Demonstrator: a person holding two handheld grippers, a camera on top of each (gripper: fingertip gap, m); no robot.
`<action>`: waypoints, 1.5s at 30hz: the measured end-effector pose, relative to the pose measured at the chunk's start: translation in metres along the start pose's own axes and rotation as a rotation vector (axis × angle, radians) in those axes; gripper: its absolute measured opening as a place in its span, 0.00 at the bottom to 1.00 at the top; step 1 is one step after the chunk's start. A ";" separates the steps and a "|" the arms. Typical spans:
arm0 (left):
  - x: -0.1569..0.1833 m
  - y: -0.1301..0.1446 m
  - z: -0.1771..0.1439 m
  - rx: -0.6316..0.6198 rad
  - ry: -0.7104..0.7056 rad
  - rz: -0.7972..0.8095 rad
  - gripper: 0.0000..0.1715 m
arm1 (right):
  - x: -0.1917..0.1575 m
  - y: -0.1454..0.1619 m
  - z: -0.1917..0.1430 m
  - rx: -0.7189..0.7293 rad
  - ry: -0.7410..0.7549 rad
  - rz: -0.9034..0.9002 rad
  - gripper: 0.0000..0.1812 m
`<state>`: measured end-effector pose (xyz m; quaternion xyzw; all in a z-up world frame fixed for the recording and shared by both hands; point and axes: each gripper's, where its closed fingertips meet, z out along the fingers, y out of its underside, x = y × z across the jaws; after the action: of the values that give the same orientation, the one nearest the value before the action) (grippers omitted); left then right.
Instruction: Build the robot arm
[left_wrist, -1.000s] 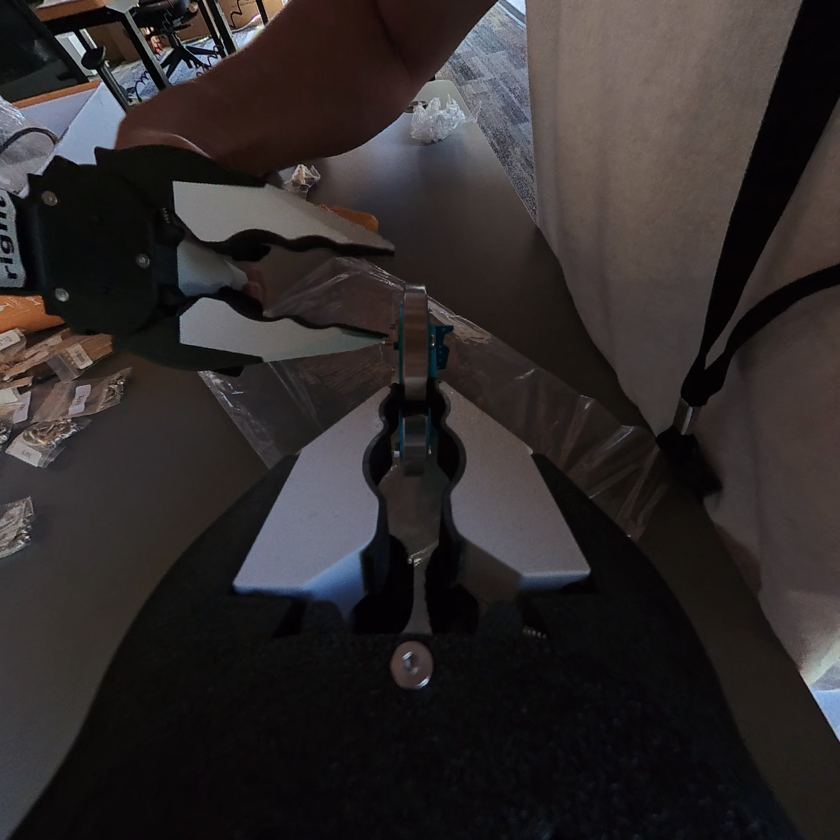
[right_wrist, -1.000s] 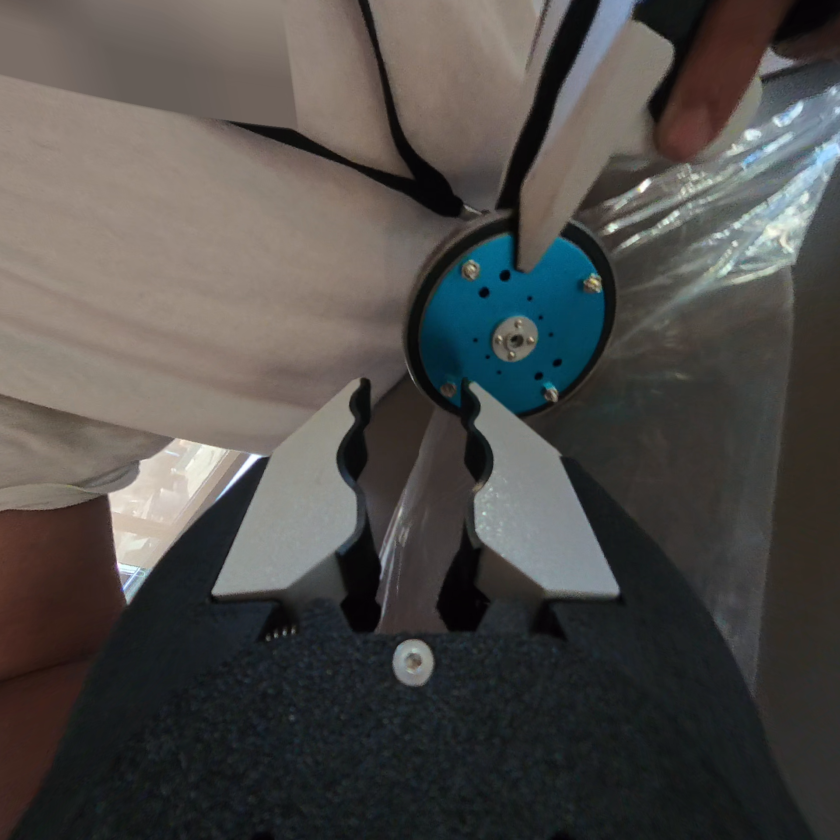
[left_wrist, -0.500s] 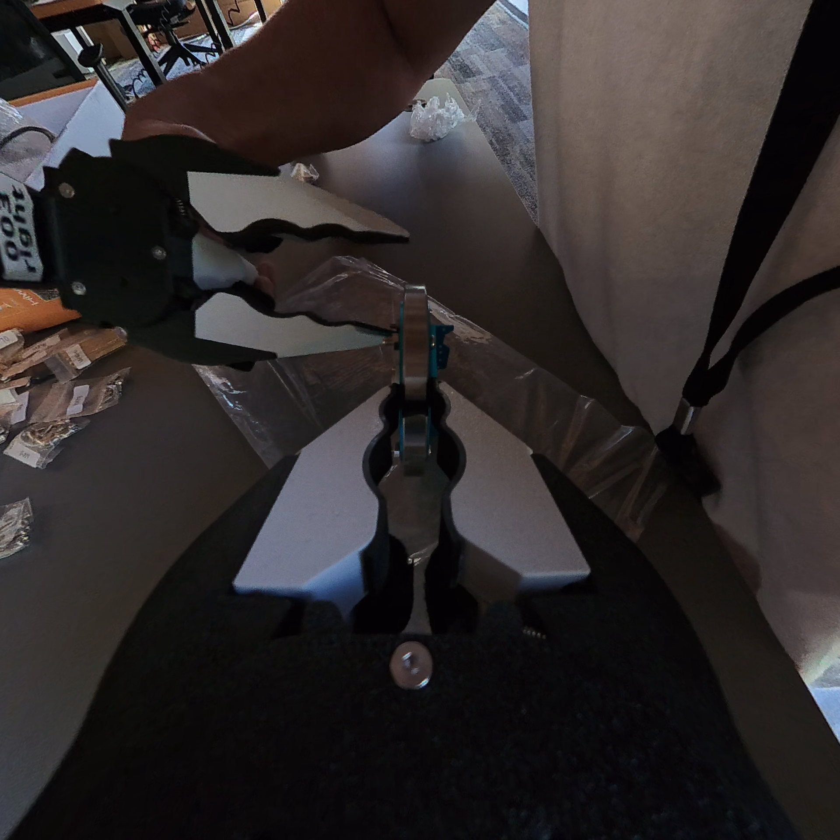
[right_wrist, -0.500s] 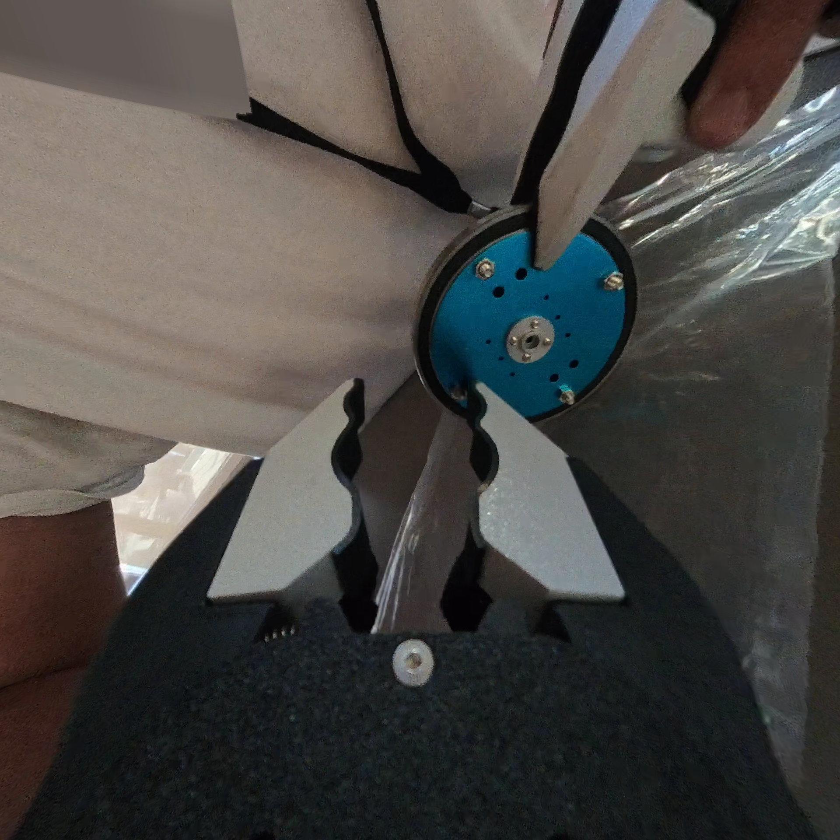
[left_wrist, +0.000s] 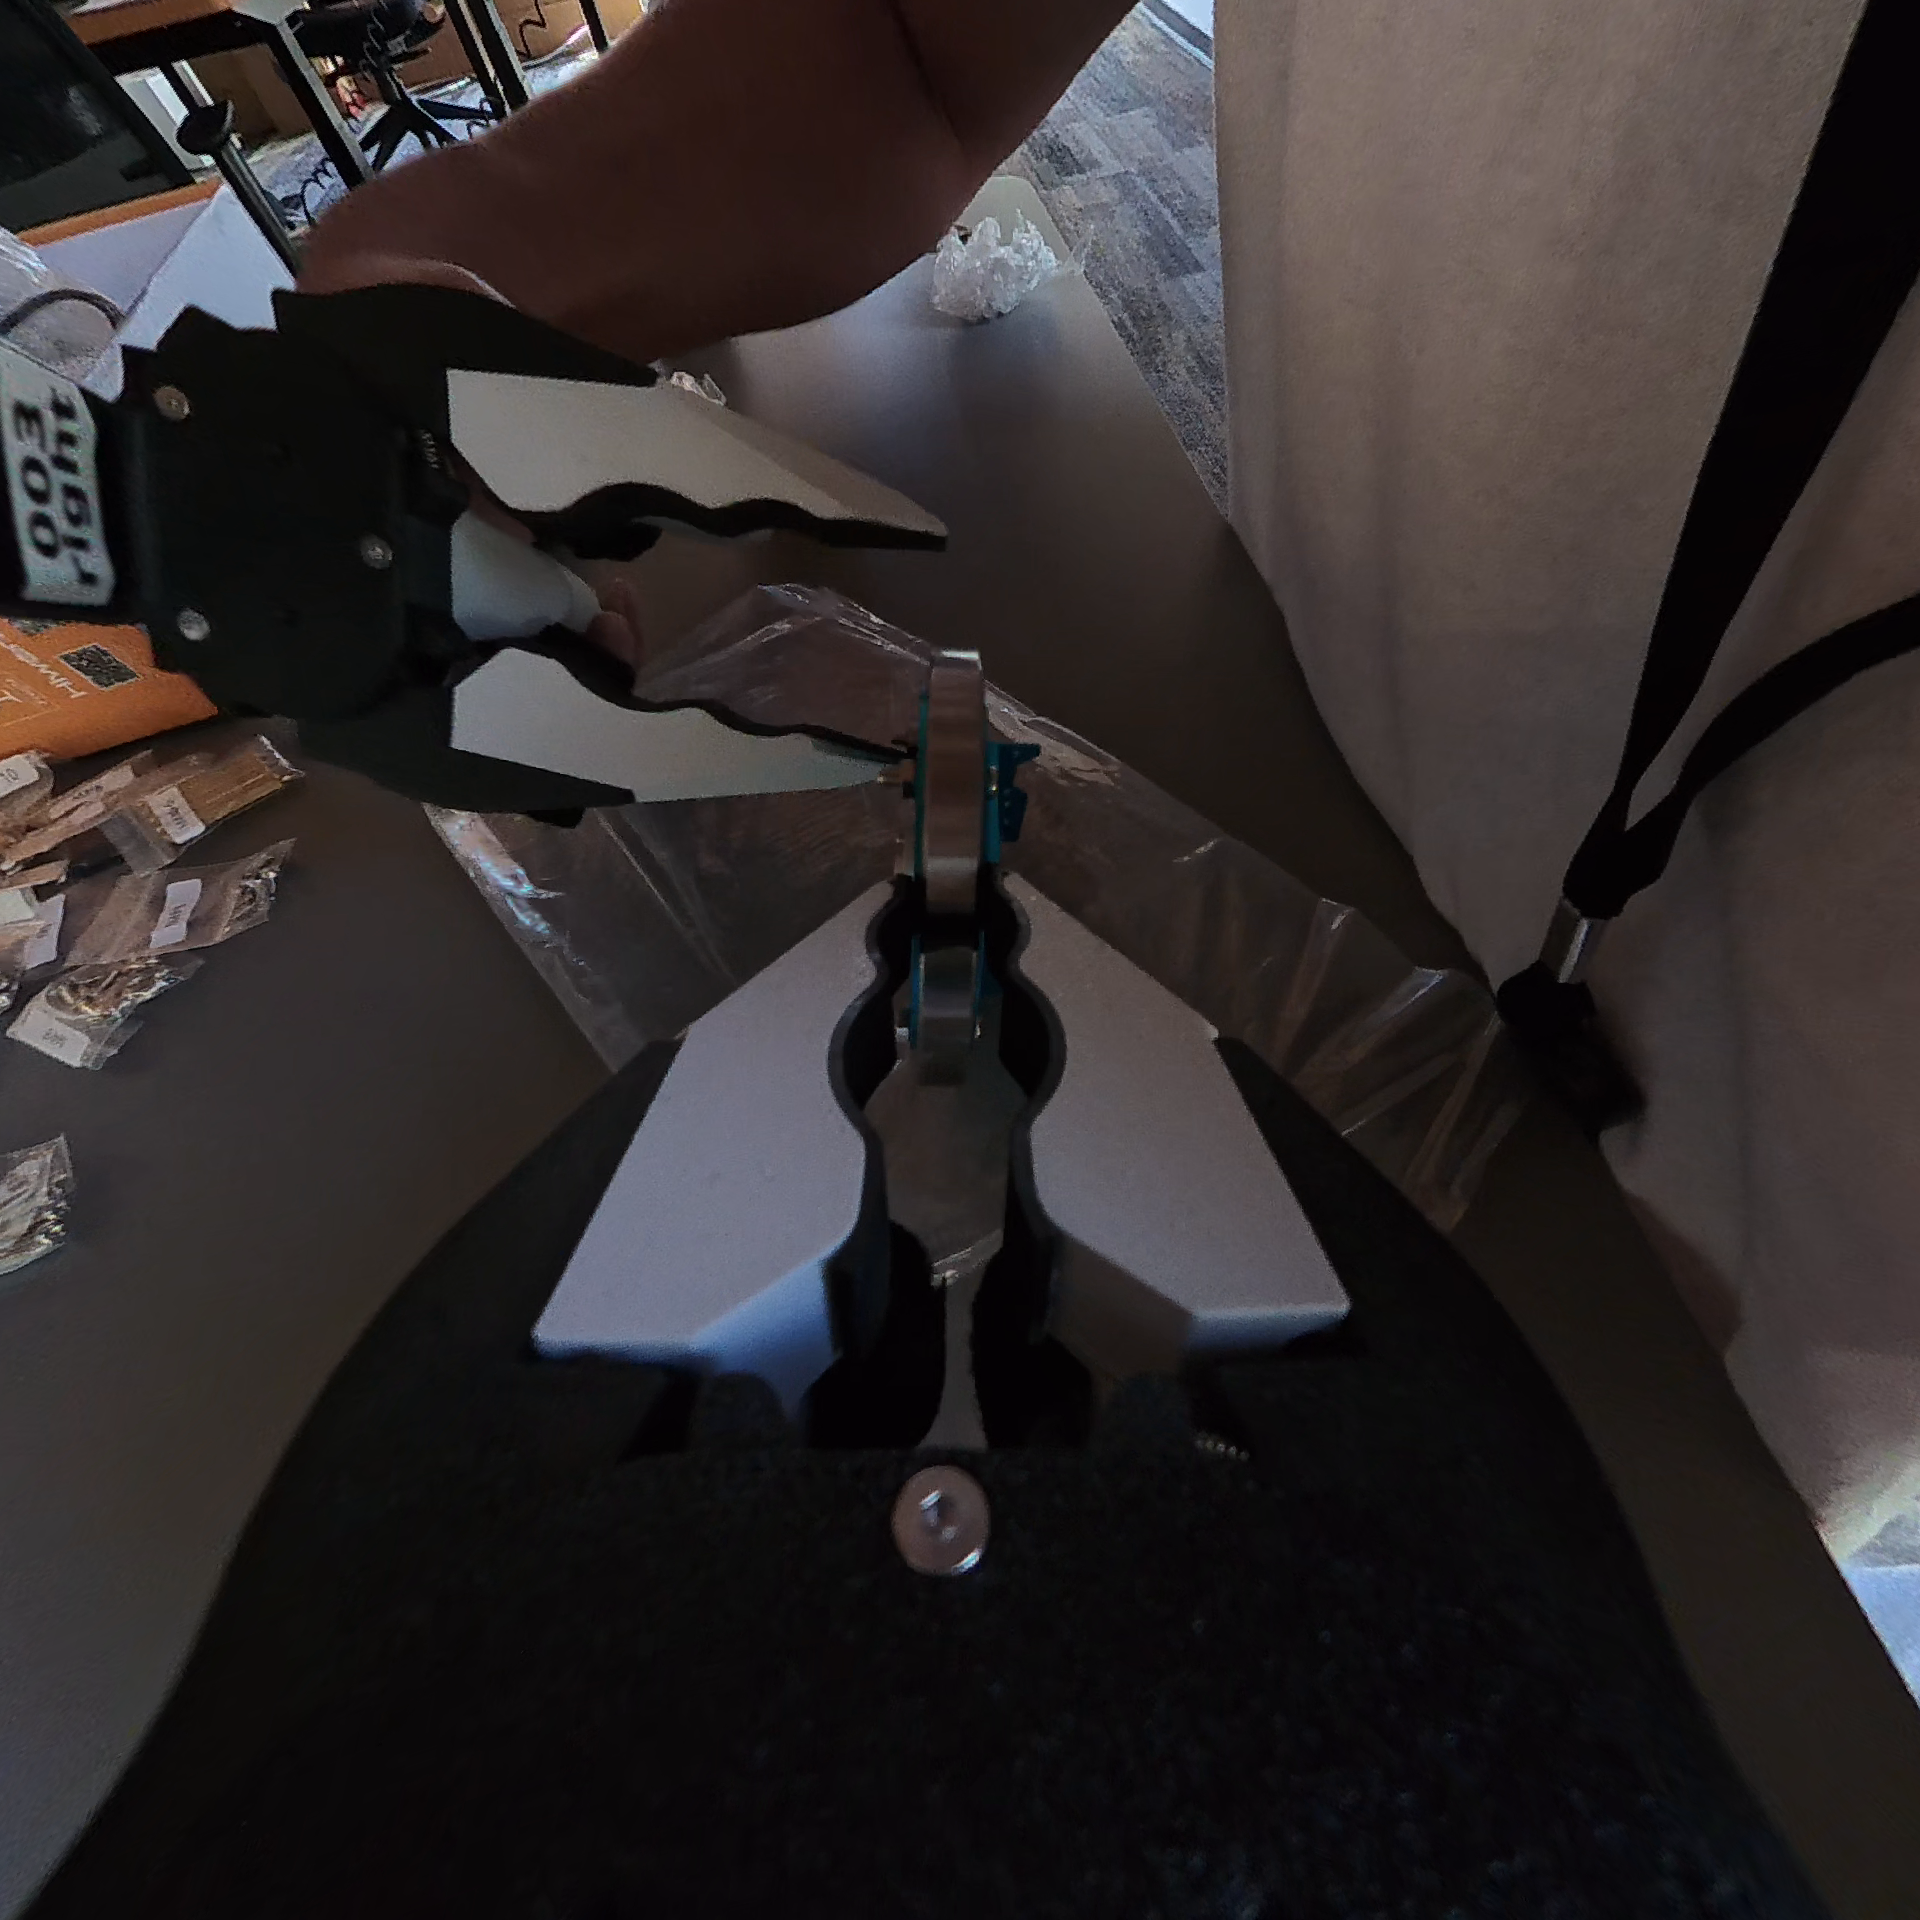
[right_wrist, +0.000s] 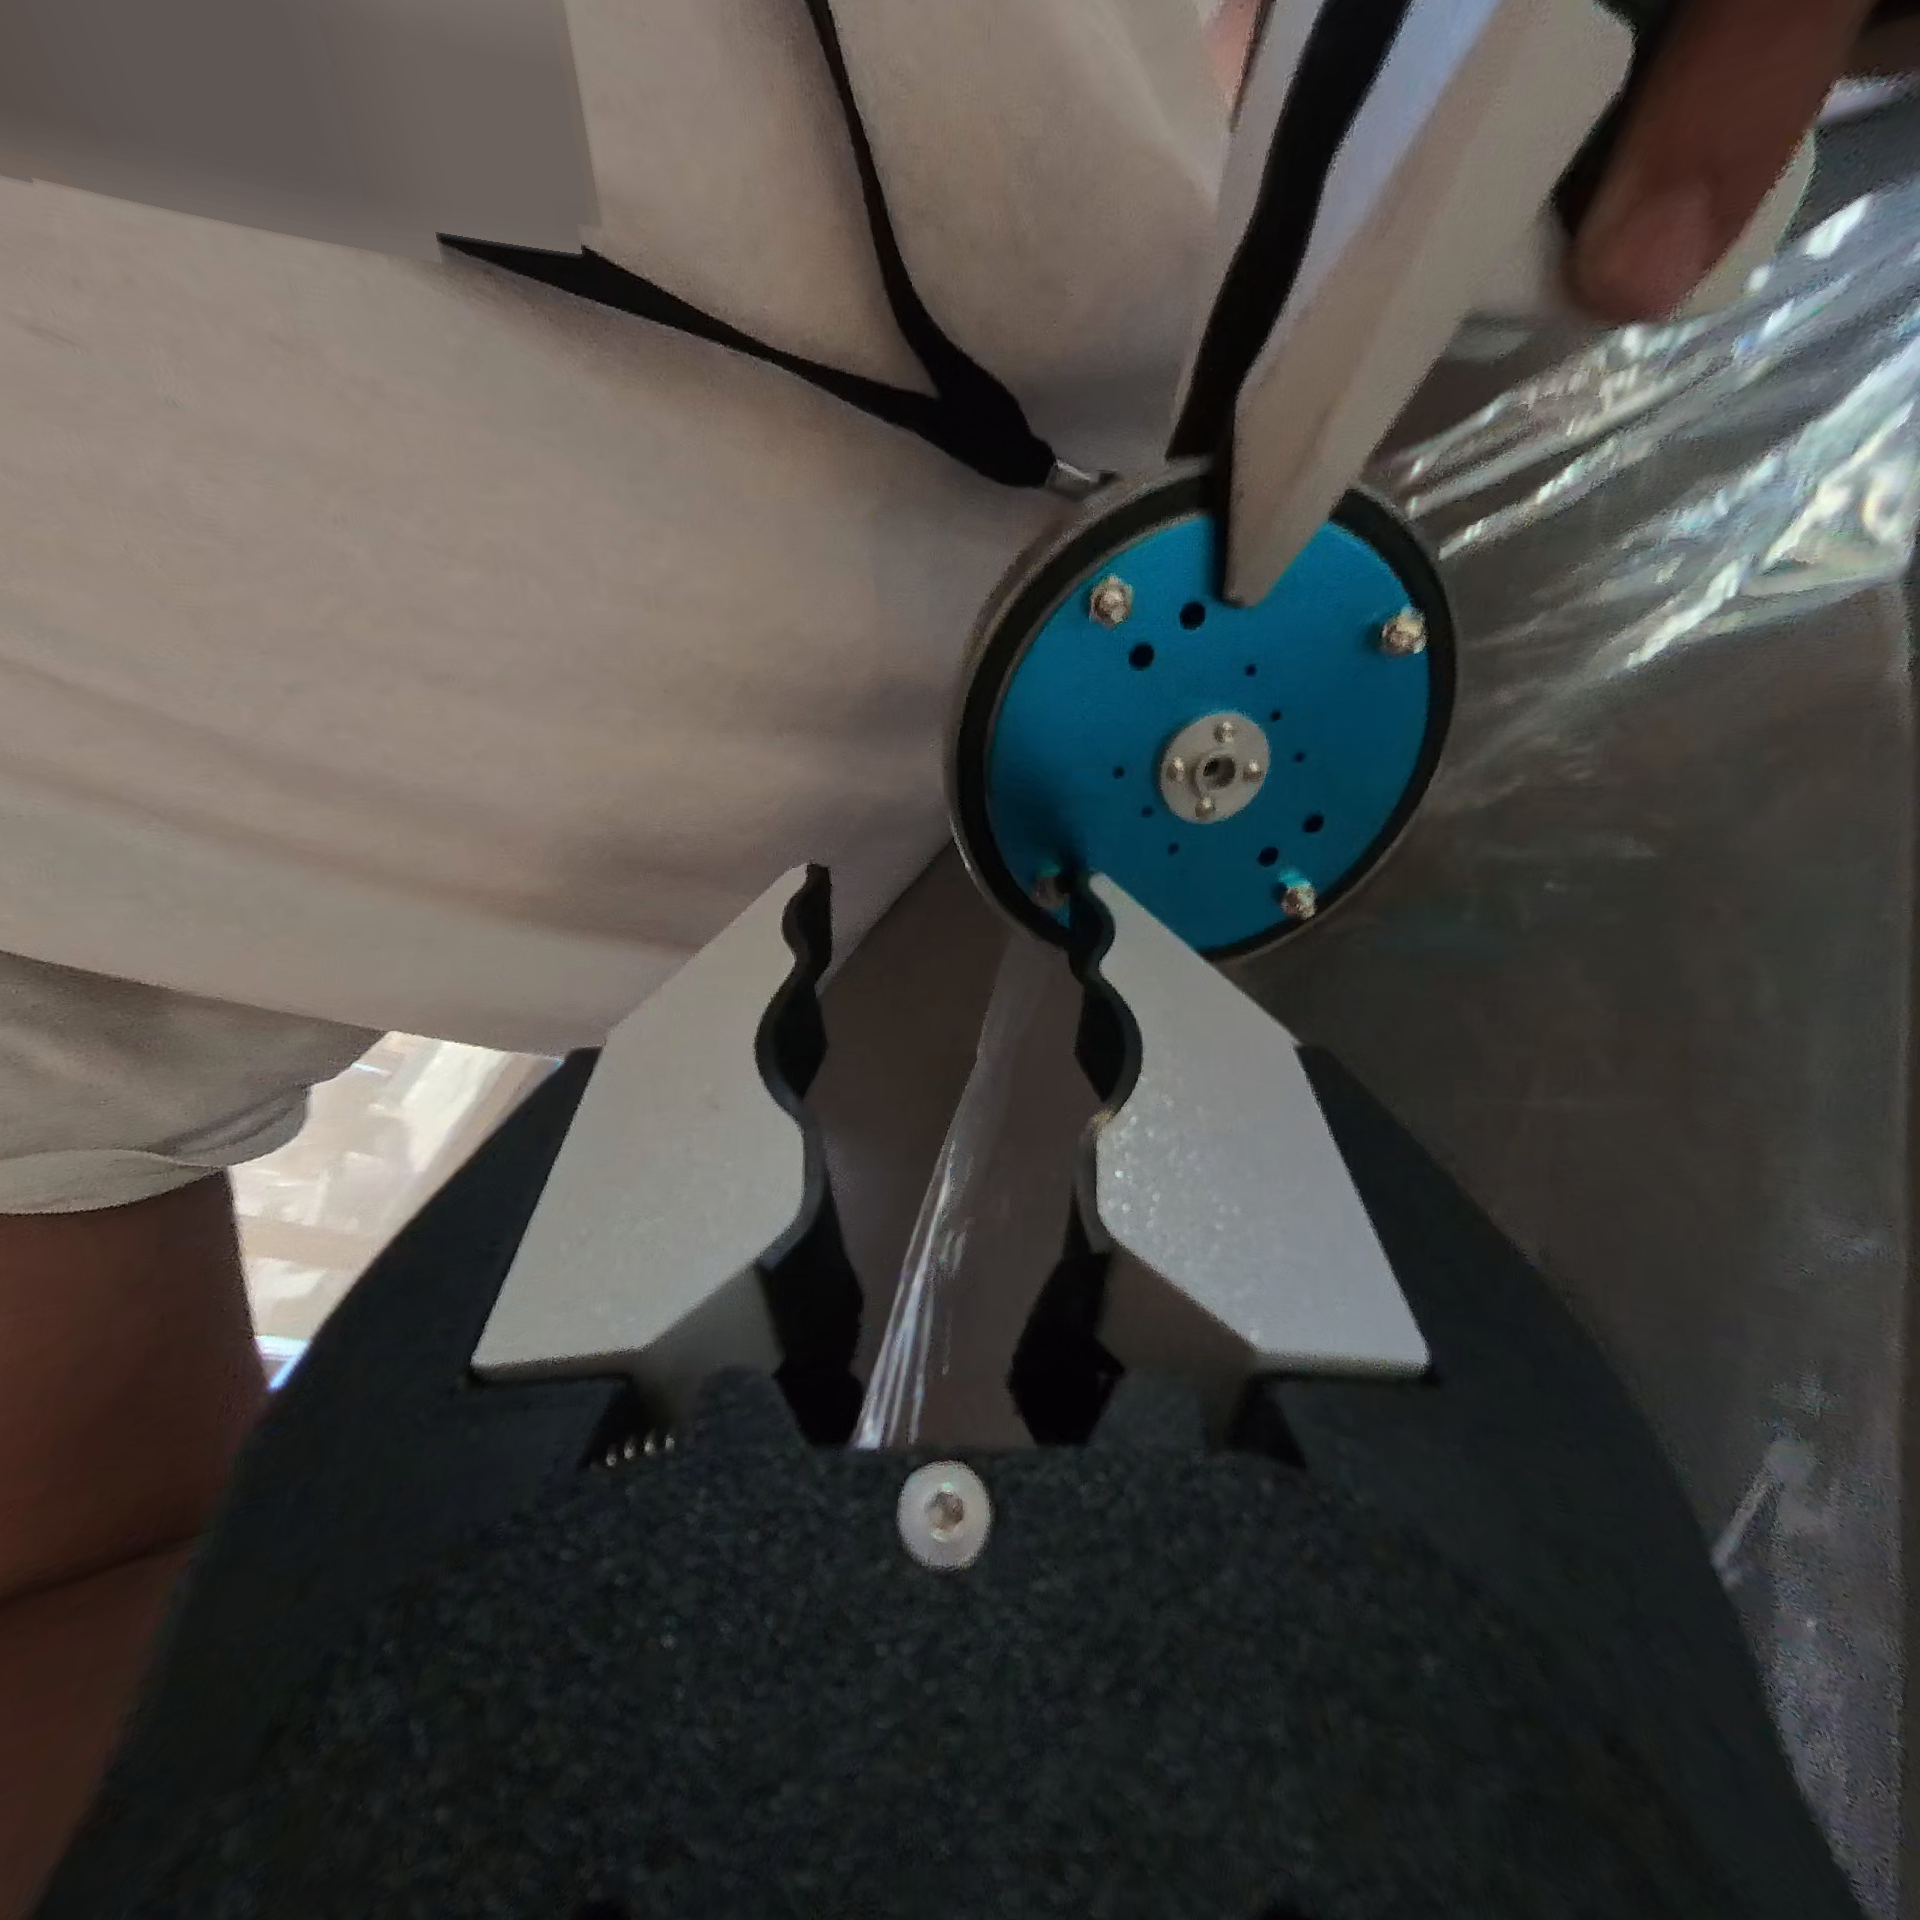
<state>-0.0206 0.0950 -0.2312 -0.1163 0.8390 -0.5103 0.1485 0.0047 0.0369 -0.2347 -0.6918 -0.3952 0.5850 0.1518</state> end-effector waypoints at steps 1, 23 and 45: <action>0.000 0.000 0.000 0.000 -0.002 -0.001 0.08 | -0.001 0.006 -0.001 -0.021 -0.005 0.033 0.24; -0.001 0.003 -0.003 -0.004 -0.019 -0.004 0.08 | 0.013 0.012 -0.013 0.030 0.249 0.123 0.22; 0.003 -0.001 0.005 -0.045 -0.132 -0.027 0.08 | 0.010 -0.033 0.013 0.815 0.819 0.570 0.45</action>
<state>-0.0217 0.0896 -0.2324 -0.1645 0.8370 -0.4845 0.1941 -0.0193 0.0618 -0.2225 -0.8237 0.1482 0.3942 0.3797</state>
